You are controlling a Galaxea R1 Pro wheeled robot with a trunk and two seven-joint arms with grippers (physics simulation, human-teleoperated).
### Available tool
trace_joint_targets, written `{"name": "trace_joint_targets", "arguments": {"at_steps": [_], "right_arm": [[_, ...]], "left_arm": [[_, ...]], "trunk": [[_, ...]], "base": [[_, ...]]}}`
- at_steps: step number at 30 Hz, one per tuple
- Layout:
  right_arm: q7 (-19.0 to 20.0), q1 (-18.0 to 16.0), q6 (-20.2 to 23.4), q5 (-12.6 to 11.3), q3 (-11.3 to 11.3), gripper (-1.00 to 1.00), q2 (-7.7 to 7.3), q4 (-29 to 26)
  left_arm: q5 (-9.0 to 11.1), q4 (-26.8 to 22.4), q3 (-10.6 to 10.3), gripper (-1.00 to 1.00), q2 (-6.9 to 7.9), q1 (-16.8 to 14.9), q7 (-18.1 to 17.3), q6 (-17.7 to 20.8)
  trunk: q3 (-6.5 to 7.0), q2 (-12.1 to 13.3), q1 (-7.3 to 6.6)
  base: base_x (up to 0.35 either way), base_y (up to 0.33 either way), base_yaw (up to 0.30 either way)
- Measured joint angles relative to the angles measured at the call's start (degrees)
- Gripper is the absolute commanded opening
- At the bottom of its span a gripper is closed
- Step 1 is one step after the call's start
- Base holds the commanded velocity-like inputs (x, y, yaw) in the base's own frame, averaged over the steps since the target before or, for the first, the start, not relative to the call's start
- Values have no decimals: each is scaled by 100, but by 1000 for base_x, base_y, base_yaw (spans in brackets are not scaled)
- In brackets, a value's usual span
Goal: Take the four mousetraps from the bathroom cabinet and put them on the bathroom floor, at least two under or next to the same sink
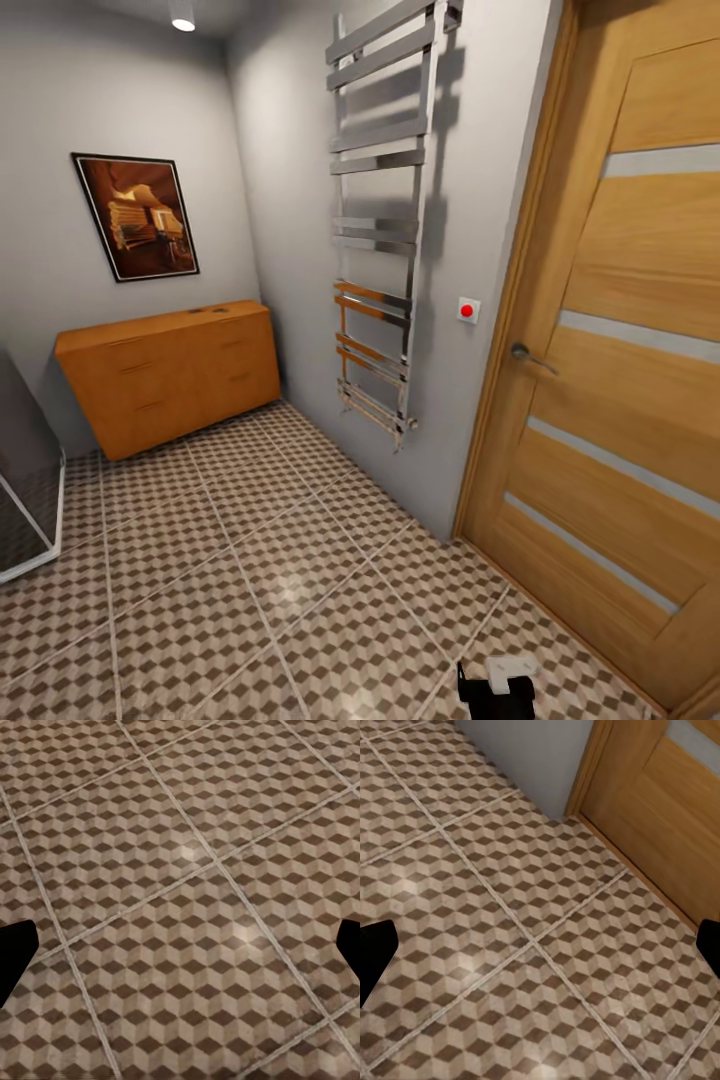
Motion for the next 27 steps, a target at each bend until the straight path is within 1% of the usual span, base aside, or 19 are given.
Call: {"name": "trace_joint_targets", "arguments": {"at_steps": [27], "right_arm": [[-1, 0, 0, 0, 0, 100, 0, 0]], "left_arm": [[2, 0, -3, 100, 0, 0, -8, 0]], "trunk": [[0, 0, 0]], "base": [[0, 0, 257]]}}
